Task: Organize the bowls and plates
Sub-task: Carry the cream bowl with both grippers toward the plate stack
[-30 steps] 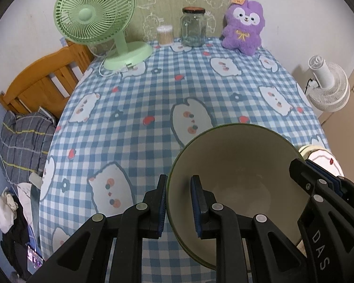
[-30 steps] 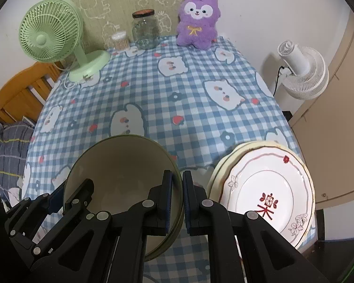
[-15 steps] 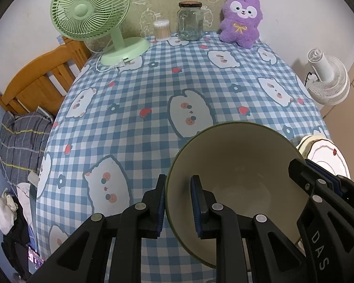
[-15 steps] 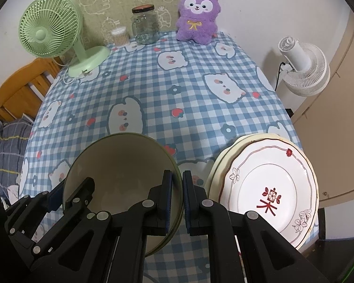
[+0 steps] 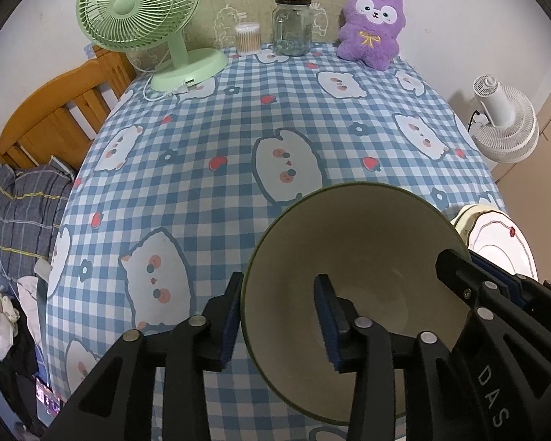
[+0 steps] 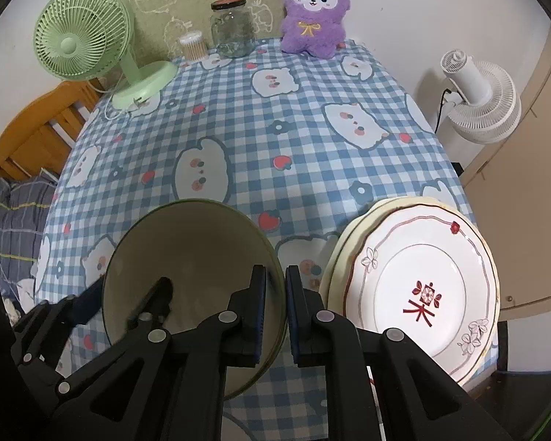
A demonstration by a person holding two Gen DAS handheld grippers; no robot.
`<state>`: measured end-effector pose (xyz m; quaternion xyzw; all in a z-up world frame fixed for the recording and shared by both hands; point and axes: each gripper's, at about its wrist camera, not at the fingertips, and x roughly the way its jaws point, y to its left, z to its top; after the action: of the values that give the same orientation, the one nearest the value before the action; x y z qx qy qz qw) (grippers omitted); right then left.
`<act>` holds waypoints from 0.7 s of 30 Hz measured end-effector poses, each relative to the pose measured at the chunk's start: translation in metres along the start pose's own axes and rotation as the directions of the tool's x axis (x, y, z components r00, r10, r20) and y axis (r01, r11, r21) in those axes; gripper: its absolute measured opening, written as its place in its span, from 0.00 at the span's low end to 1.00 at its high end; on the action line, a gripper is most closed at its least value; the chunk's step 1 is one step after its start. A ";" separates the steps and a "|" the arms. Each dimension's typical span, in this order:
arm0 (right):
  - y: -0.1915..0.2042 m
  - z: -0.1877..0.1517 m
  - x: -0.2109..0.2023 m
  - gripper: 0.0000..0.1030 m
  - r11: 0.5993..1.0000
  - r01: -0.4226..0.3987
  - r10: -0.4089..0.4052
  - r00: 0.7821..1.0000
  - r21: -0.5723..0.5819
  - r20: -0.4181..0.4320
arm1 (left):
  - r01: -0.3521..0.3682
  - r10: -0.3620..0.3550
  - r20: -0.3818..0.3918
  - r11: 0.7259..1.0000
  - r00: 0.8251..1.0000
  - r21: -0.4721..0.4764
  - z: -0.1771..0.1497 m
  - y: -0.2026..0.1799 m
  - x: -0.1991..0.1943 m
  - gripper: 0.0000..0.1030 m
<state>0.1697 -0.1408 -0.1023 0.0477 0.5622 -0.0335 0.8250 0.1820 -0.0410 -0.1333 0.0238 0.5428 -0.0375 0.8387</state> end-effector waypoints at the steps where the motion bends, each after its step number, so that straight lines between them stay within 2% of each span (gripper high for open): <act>1: 0.001 0.000 -0.001 0.20 1.000 0.006 -0.006 1.000 -0.010 -0.006 | 0.004 -0.004 -0.005 1.000 1.000 0.003 -0.001 0.000 0.000 0.54; 2: 0.002 -0.001 -0.001 0.29 1.000 0.011 -0.011 1.000 -0.018 -0.007 | 0.004 -0.004 -0.007 1.000 1.000 0.005 -0.001 0.000 0.000 0.62; 3: 0.003 -0.001 -0.003 0.33 0.999 0.019 -0.019 1.000 -0.028 -0.002 | 0.002 -0.001 -0.004 1.000 1.000 0.007 -0.002 0.001 -0.001 0.63; 4: 0.004 -0.001 -0.005 0.42 0.999 0.026 -0.026 1.000 -0.036 0.003 | -0.002 0.001 0.005 1.000 1.000 0.013 -0.003 0.001 -0.003 0.63; 6: 0.005 -0.002 -0.009 0.48 0.998 0.041 -0.040 0.999 -0.046 0.023 | -0.011 0.011 0.018 1.000 1.000 0.025 -0.003 0.000 -0.005 0.65; 8: 0.004 -0.002 -0.011 0.59 0.999 0.024 -0.022 0.999 -0.044 0.031 | -0.011 0.010 0.025 0.999 1.000 0.030 -0.003 0.001 -0.007 0.68; 12: 0.003 -0.001 -0.012 0.63 1.000 0.001 0.000 0.999 -0.024 0.035 | 0.043 -0.044 0.019 0.998 0.999 0.056 0.000 0.001 -0.010 0.71; 16: 0.006 0.002 -0.009 0.65 0.999 -0.011 0.013 0.999 -0.050 0.036 | 0.036 -0.037 0.028 0.998 0.999 0.056 0.000 0.001 -0.011 0.78; 19: 0.007 0.002 -0.006 0.72 0.998 -0.019 0.022 0.999 -0.059 0.047 | 0.056 -0.058 0.021 0.997 0.998 0.050 0.001 0.003 -0.008 0.82; 21: 0.006 0.003 -0.003 0.73 0.998 -0.025 0.027 0.999 -0.052 0.045 | 0.048 -0.049 0.023 0.998 0.999 0.041 0.001 0.004 -0.006 0.82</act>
<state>0.1715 -0.1348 -0.0982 0.0331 0.5431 -0.0096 0.8390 0.1813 -0.0366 -0.1277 0.0273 0.5323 -0.0690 0.8433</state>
